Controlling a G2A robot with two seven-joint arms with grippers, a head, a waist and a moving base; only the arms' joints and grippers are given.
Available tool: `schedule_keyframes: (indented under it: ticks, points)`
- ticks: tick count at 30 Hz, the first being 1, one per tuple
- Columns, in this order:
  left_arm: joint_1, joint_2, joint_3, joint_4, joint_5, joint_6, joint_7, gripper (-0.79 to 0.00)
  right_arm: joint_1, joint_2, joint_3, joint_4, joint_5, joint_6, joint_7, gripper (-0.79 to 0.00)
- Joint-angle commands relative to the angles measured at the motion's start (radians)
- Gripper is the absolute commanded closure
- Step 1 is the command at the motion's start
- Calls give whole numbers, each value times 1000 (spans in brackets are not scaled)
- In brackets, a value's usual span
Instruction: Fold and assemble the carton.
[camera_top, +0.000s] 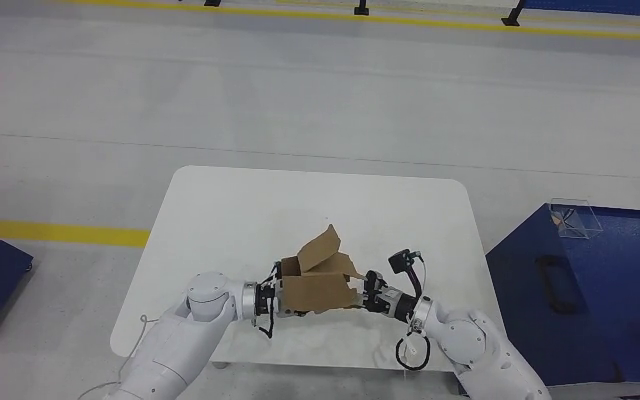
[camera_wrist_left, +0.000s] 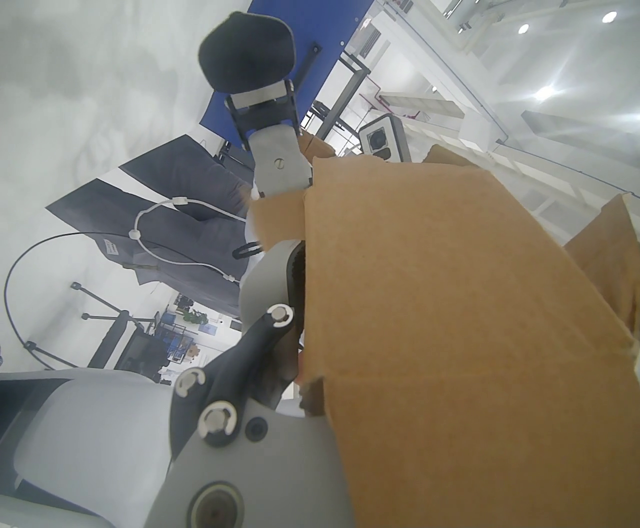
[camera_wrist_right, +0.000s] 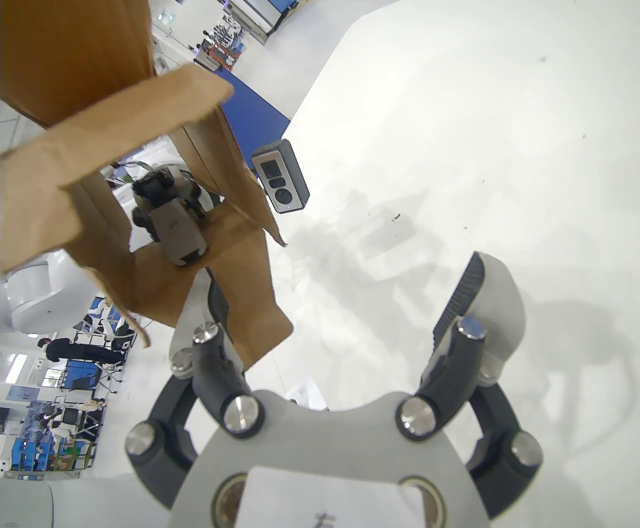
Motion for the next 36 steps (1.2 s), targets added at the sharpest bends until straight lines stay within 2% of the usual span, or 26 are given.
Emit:
schedule_keyframes:
  ticks: [1,9,19,26,36]
  points:
    - [-1,0,-3,3,-4,1,12,0,-12,5,26,-14,6,-6,7,-785]
    - [-15,-6,2,36,-37,37,40,0,-78,19,95,-90,31,-26,21,-785]
    - [-27,-13,20,55,-43,28,47,0,-95,15,60,-147,-9,-11,14,-785]
    - [-15,-10,21,35,-11,-33,24,0,-85,12,52,-137,-17,-7,3,-785]
    - [22,5,-3,-15,19,-121,-37,0,-85,18,102,-121,-30,35,4,-785]
